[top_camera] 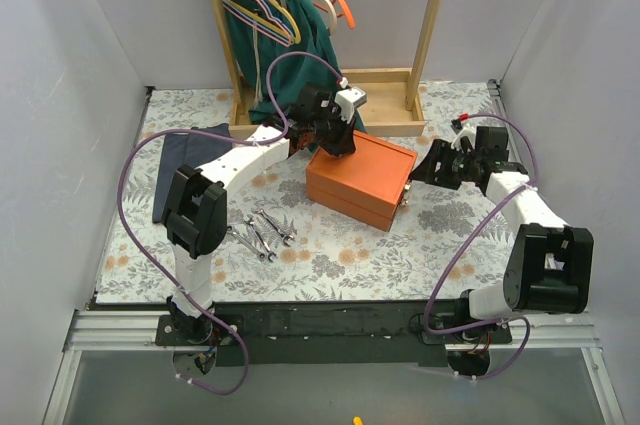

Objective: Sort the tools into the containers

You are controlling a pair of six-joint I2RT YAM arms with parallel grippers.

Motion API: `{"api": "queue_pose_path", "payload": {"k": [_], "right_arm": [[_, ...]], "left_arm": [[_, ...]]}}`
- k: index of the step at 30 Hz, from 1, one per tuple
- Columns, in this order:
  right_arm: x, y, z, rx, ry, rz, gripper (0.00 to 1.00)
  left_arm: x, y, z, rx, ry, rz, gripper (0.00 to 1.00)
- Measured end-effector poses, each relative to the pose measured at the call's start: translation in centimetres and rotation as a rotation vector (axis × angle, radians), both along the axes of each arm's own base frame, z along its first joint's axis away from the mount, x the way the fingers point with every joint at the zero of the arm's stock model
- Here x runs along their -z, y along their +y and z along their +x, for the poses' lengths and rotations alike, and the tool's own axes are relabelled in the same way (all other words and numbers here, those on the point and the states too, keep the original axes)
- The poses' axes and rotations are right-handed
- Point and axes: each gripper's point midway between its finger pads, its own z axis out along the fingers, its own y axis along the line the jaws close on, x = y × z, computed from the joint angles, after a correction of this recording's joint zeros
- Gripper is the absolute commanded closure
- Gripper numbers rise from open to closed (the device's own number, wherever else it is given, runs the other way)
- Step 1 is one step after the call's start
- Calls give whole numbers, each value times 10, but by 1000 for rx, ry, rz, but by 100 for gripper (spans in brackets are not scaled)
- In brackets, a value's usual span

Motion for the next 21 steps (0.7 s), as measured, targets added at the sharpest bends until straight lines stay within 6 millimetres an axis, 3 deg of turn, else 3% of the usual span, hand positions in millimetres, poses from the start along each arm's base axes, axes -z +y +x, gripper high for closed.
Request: {"api": "queue_pose_path", "payload": {"k": [7,15,17,21], "right_arm": [[2,-5,2,-10,6,-37,33],[-35,-6,-13,-17,-92,-64,33],[-29,-10,-17,-3,-77,-80,33],[14,-15,-40,25,64,-106,33]], "left_arm": [[1,1,1,-3,-4,6,100],[1,2,1,-4,-9,12,100],[0,2,1,-5,-10,13,100],[1,4,-1,-9,-12,17,100]]}}
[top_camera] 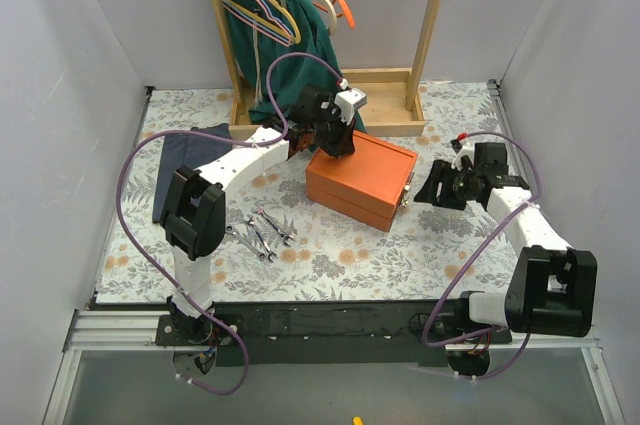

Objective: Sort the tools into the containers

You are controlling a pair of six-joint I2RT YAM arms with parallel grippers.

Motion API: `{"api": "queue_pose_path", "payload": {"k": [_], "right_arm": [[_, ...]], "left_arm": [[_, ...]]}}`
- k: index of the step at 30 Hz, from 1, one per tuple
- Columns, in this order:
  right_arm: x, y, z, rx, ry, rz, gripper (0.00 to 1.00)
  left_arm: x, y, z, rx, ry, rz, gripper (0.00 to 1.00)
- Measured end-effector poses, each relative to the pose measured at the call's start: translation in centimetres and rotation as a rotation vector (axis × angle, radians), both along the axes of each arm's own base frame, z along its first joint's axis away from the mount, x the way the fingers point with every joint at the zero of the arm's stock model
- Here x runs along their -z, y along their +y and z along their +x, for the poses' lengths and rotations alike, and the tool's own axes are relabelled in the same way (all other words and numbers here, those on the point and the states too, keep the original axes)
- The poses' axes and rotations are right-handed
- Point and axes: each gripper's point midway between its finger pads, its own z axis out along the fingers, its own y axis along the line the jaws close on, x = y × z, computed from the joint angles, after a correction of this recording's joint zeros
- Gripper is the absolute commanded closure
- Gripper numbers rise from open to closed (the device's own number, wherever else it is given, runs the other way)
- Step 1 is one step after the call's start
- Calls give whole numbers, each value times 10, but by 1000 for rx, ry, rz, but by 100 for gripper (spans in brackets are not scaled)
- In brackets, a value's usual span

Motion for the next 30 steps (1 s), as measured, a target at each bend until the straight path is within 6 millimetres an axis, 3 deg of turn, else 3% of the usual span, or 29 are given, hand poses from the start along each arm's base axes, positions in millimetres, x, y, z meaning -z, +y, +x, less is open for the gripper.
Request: {"api": "queue_pose_path", "payload": {"k": [3,11,16,24,30], "right_arm": [[25,-3,-11,18,98,-10,33],[48,0,-8,38,187,16,34],[50,5,-1,40,207,50,34],[37,11,16,35,175,91,34],[52,6,23,68,209,15,33]], "left_arm": [[0,1,0,-2,-4,2,100],[1,3,0,-7,-16,10,100],[1,3,0,-7,-19,13,100],[1,3,0,-7,-22,15,100],[1,3,0,-7,-22,16,100]]}}
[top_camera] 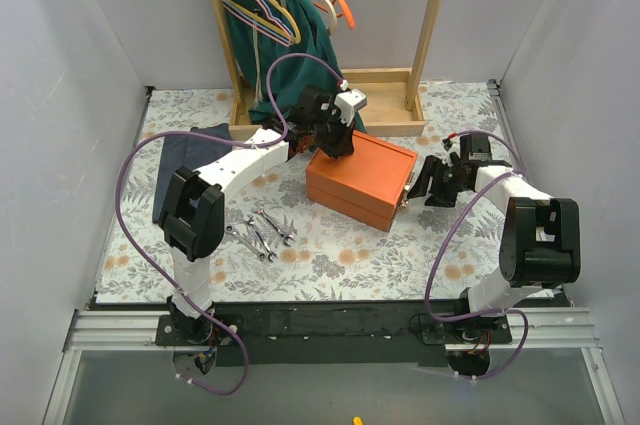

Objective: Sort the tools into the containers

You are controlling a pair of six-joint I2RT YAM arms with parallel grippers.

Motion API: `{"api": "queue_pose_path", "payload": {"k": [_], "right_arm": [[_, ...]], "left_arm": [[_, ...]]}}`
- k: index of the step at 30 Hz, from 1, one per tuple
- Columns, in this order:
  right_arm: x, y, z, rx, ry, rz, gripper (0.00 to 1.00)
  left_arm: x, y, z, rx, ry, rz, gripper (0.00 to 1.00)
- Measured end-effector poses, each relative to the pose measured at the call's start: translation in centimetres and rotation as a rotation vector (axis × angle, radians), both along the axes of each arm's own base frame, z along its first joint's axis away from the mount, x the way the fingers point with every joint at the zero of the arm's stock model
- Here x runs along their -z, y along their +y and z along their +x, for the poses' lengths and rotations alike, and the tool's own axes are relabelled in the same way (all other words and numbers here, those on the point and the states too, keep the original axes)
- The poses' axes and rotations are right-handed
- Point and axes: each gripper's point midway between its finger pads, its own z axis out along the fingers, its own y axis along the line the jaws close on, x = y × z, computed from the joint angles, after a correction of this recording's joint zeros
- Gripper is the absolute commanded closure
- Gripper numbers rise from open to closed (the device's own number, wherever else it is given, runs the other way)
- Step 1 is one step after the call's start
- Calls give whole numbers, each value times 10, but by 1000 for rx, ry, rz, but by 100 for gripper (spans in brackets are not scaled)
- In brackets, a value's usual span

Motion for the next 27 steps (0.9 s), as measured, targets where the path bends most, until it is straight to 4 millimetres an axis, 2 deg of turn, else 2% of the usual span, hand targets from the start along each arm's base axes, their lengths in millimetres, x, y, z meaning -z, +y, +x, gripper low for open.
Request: {"api": "queue_pose_path", "payload": {"k": [7,14,22,27], "right_arm": [[3,3,1,-4,2,-30,34],[1,-6,-1,-20,-23,-91,34],[0,-51,-26,58,-24,-185,34],[-2,-69,-37,92,-12,-237,33]], "left_arm": [[0,0,0,0,-3,-2,100],[0,0,0,-2,-4,-1,100],[0,0,0,-2,-5,-1,100],[0,0,0,-3,-6,-1,100]]}}
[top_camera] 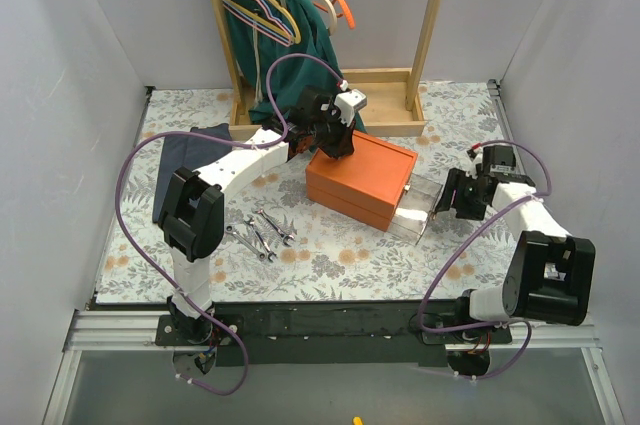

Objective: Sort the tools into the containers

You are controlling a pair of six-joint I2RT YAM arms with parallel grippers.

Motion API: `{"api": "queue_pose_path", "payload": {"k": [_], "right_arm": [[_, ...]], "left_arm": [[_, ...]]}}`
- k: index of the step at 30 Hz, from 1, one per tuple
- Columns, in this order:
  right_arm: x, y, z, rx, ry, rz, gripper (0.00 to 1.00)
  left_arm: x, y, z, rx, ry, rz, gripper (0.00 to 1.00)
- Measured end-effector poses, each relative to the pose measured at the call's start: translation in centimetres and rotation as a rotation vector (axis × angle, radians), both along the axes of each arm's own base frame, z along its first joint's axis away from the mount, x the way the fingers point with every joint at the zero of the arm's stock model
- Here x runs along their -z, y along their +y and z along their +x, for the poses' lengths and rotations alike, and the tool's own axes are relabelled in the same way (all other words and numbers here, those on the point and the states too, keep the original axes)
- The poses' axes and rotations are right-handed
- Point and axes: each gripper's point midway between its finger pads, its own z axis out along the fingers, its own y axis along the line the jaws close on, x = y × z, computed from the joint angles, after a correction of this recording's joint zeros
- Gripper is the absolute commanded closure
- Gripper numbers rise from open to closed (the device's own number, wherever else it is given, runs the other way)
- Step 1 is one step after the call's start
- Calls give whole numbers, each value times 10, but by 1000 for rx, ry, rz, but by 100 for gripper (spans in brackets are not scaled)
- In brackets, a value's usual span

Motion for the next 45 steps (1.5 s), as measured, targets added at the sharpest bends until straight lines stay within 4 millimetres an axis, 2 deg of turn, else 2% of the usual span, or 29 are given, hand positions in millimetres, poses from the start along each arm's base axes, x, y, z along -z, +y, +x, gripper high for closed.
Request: {"api": "queue_pose_path", "payload": {"k": [8,10,11,14,15,16,17,22,24,25,27,29,31,32,34,37,40,42,45], "right_arm": [[-1,-25,-15,40,43,-49,33],[-2,-30,-18,43,47,-61,33],[-4,-31,-20,42,45,-65,32],[-15,-28,-19,28,1,-47,31],[-22,-24,-17,14,-27,-31,30],[-33,-18,-12,-9,-70,-2,30],[-44,-13,-7,-30,-110,18,30],[-93,2,14,-129,-290,73,29],[-106,3,19,-159,-341,64,29],[-111,4,20,-172,-360,58,29],[-120,3,21,-194,-396,41,29],[-132,4,22,-223,-442,25,28],[-148,8,23,-262,-508,14,28],[-157,10,22,-287,-545,8,28],[-178,17,19,-340,-626,-9,28],[-210,27,17,-431,-734,-50,28],[-227,36,16,-505,-807,-87,29],[-228,40,15,-539,-822,-95,29],[-228,44,18,-572,-835,-98,30]], "left_arm": [[-1,0,0,-1,-7,3,99],[-3,2,2,-13,-16,12,81],[-4,4,5,-26,-26,17,62],[-18,15,8,-67,-76,21,30],[-27,24,5,-81,-107,8,22],[-38,37,-3,-96,-144,-4,20],[-55,55,-16,-115,-197,-22,18],[-144,121,-56,-184,-476,-115,17],[-160,144,-65,-184,-555,-112,19],[-159,156,-65,-185,-574,-90,20],[-145,175,-62,-161,-579,-21,21],[-113,193,-55,-97,-532,83,27],[-64,208,-51,8,-437,199,33],[-38,214,-53,67,-374,251,39],[13,223,-58,190,-242,334,42],[69,233,-67,349,-107,408,46],[95,240,-72,479,-95,457,47],[100,241,-68,548,-138,482,53],[101,241,-59,621,-203,509,56]]}}
